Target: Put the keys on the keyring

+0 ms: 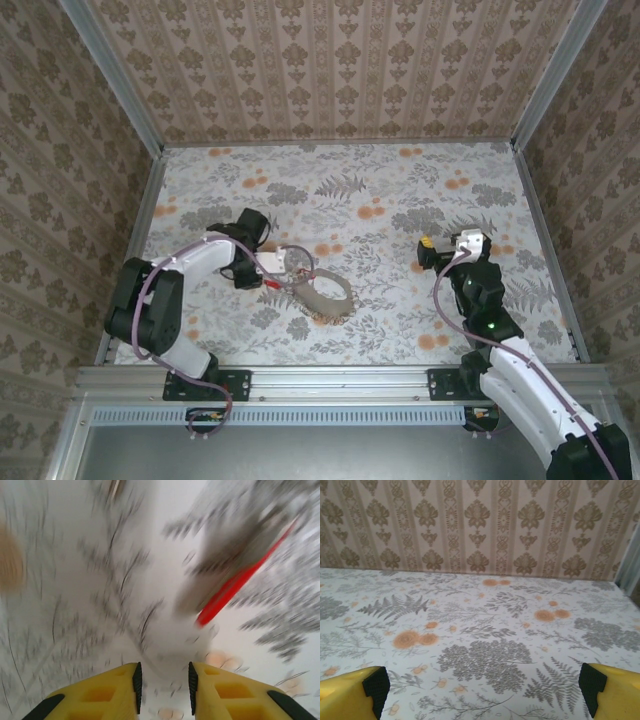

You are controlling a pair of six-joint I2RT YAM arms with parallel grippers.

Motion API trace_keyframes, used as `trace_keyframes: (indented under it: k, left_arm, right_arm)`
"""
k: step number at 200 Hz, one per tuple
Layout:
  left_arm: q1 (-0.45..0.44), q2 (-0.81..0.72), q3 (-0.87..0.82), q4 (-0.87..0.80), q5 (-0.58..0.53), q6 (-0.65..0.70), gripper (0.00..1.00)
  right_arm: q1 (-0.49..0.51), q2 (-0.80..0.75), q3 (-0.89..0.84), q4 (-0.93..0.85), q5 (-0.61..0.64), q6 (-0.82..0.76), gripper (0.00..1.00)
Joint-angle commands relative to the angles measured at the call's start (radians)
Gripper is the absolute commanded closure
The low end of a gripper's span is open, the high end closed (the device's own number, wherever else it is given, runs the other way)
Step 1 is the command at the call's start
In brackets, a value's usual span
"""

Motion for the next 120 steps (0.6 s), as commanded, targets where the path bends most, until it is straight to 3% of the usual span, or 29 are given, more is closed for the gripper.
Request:
trace_keyframes:
  k: [1, 30, 34, 38, 41, 58, 76, 98, 120]
  left_arm:
    - [0.032, -0.074, -0.046, 0.028, -0.104, -0.137, 0.67]
    - [0.099, -0.281, -0.051, 0.117, 0.009, -0.314, 0.59]
    - [0.114, -0.316, -0.049, 0.138, 0.045, -0.347, 0.47]
    - [0.131, -0.351, -0.051, 0.163, 0.086, -0.378, 0.09]
    - [0.143, -0.378, -0.052, 0.184, 0.117, -0.407, 0.01]
    - [0.204, -0.515, -0.107, 0.382, 0.252, -0.557, 0.0]
    - [0.227, -0.593, -0.211, 0.617, 0.264, -0.713, 0.0]
    - [0.23, -0.611, -0.287, 0.679, 0.151, -0.764, 0.0]
    - [0.229, -0.648, -0.416, 0.789, -0.005, -0.731, 0.0]
  right_arm:
    - [-0.01, -0.025, 0.032, -0.01, 0.086, -0.022, 0.0]
    - [-0.01, -0.037, 0.06, 0.008, 0.112, -0.043, 0.0]
    - [-0.01, -0.036, 0.067, 0.008, 0.111, -0.046, 0.01]
    - [-0.011, -0.035, 0.076, 0.009, 0.109, -0.051, 0.0]
    - [-0.01, -0.035, 0.084, 0.008, 0.108, -0.053, 0.0]
    - [-0.01, -0.024, 0.122, 0.004, 0.097, -0.069, 0.01]
    - [-0.011, -0.001, 0.145, 0.0, 0.097, -0.074, 0.0]
    - [-0.012, 0.042, 0.147, 0.001, 0.095, -0.079, 0.0]
    - [-0.013, 0.099, 0.117, 0.045, -0.006, -0.123, 0.01]
